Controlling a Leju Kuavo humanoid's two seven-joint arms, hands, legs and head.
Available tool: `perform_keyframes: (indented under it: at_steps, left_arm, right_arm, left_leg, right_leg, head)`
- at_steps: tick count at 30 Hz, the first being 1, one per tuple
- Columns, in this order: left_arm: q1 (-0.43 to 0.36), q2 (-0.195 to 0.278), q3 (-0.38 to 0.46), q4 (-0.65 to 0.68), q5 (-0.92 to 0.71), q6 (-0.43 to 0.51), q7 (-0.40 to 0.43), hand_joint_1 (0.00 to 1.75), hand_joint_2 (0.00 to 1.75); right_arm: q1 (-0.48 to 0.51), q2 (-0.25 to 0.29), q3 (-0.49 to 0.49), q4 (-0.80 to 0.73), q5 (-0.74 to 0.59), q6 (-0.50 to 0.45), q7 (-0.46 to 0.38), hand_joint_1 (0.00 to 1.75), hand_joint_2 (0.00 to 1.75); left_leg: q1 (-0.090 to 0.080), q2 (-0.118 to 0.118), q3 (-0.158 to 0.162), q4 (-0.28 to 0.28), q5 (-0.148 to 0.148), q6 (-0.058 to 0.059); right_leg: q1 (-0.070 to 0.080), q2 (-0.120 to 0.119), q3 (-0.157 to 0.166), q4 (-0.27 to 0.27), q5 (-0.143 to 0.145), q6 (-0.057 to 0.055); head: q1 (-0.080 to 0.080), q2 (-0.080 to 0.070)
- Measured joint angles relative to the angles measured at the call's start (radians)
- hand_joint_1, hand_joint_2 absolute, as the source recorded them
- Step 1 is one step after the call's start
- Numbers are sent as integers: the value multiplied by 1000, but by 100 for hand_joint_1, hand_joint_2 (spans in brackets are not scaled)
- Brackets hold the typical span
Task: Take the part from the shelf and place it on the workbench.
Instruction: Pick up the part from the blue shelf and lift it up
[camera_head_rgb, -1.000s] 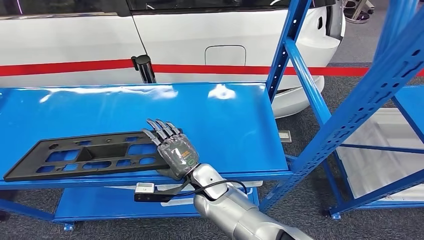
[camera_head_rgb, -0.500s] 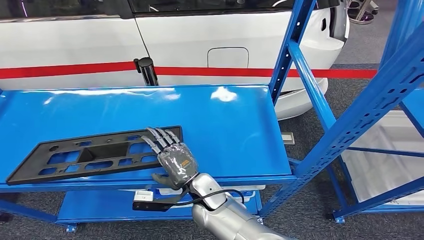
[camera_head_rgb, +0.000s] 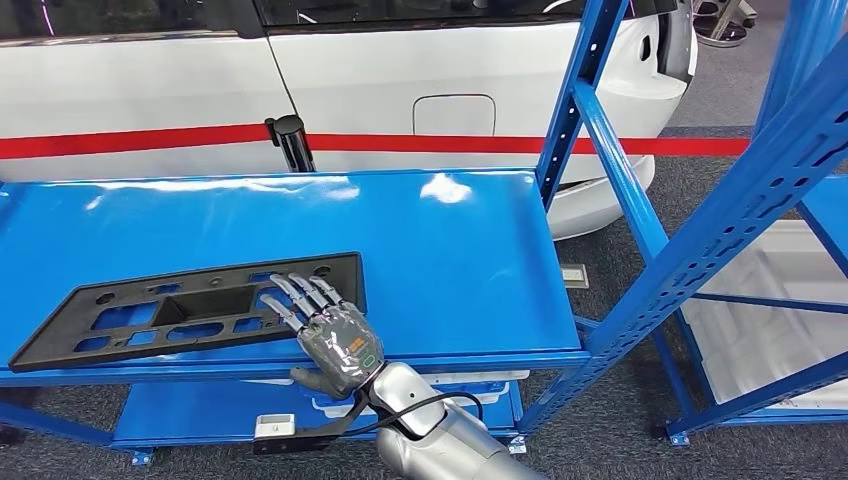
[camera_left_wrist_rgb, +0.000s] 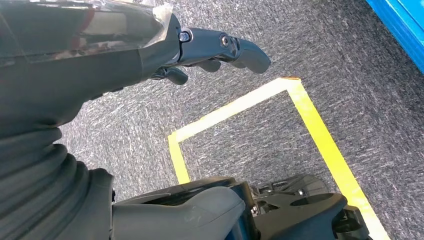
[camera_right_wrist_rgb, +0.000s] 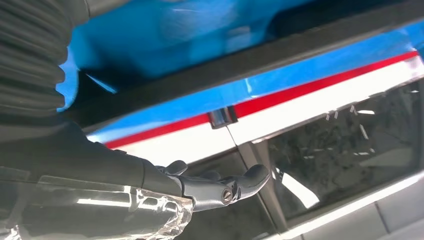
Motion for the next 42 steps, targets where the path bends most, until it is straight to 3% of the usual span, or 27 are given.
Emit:
perform_keyframes:
  at_steps: [1, 3, 4, 5, 7, 8, 9, 13, 15, 17, 30, 42]
  left_arm:
    - [0, 0, -2, 0, 0, 0, 1, 0, 175]
    - [0, 0, -8, 0, -1, 0, 3, 0, 175]
    - [0, 0, -11, 0, -2, 0, 5, 0, 175]
    - [0, 0, -15, 0, -2, 1, 6, 0, 175]
    - [-1, 0, -21, 0, -3, 2, 10, 0, 175]
    - [-1, 0, -23, 0, -4, 4, 12, 0, 175]
    - [-1, 0, -25, 0, -6, 6, 14, 0, 175]
    - [-2, 0, -31, 0, -11, 14, 16, 0, 175]
    - [-2, 0, -37, 0, -12, 14, 14, 0, 87]
    - [-1, 0, -41, 0, -13, 14, 12, 0, 0]
    - [-1, 0, -51, 0, -23, -2, 24, 0, 0]
    - [-1, -6, -72, 0, -36, -5, 28, 0, 0]
  right_arm:
    - [1, 0, -1, -6, 7, 0, -1, 98, 175]
    - [4, 0, -4, -19, 16, 0, -1, 47, 175]
    - [5, 0, -6, -25, 21, 0, 0, 40, 175]
    - [6, 0, -8, -31, 26, 0, 0, 45, 175]
    - [7, 0, -14, -44, 40, 0, 1, 81, 175]
    - [8, 0, -18, -50, 45, 0, 1, 86, 175]
    - [9, 0, -22, -55, 49, 0, 1, 82, 175]
    - [11, 0, -31, -71, 60, 0, 6, 22, 175]
    - [11, 0, -31, -75, 60, 0, 10, 2, 175]
    - [11, 0, -30, -76, 62, 0, 20, 0, 175]
    - [-3, 0, 41, -40, -186, 1, 22, 0, 175]
    - [-22, 0, 121, 2, -166, 1, 88, 0, 175]
  left_leg:
    - [0, 0, 0, 0, 0, 0]
    - [-1, 0, 0, 0, 0, 0]
    - [-2, 0, 0, 0, 0, 0]
    - [-3, 0, 0, 0, 0, 0]
    - [-4, 0, 0, 0, 0, 0]
    - [-5, 0, 0, 0, 0, 0]
    - [-5, 0, 0, 0, 0, 0]
    - [-6, 0, 0, 0, 0, 0]
    - [-6, 0, 0, 0, 0, 0]
    - [-6, 0, 0, 0, 0, 0]
    - [-6, 0, 0, 0, 0, 0]
    - [-7, 0, 0, 0, 0, 0]
  right_leg:
    - [0, 0, 0, 0, 0, 0]
    - [-1, 0, 0, 0, 0, 0]
    - [-2, 0, 0, 0, 0, 0]
    - [-2, 0, 0, 0, 0, 0]
    - [-3, 0, 0, 0, 0, 0]
    - [-3, 0, 0, 0, 0, 0]
    - [-4, 0, 0, 0, 0, 0]
    - [-6, 0, 0, 0, 0, 0]
    - [-6, 0, 0, 0, 0, 0]
    - [-6, 0, 0, 0, 0, 0]
    - [-6, 0, 0, 0, 0, 0]
    - [-6, 0, 0, 0, 0, 0]
  head:
    - [0, 0]
    - [0, 0]
    - [0, 0]
    - [0, 0]
    - [0, 0]
    - [0, 0]
    - [0, 0]
    - [0, 0]
    - [0, 0]
    - [0, 0]
    - [0, 0]
    - [0, 0]
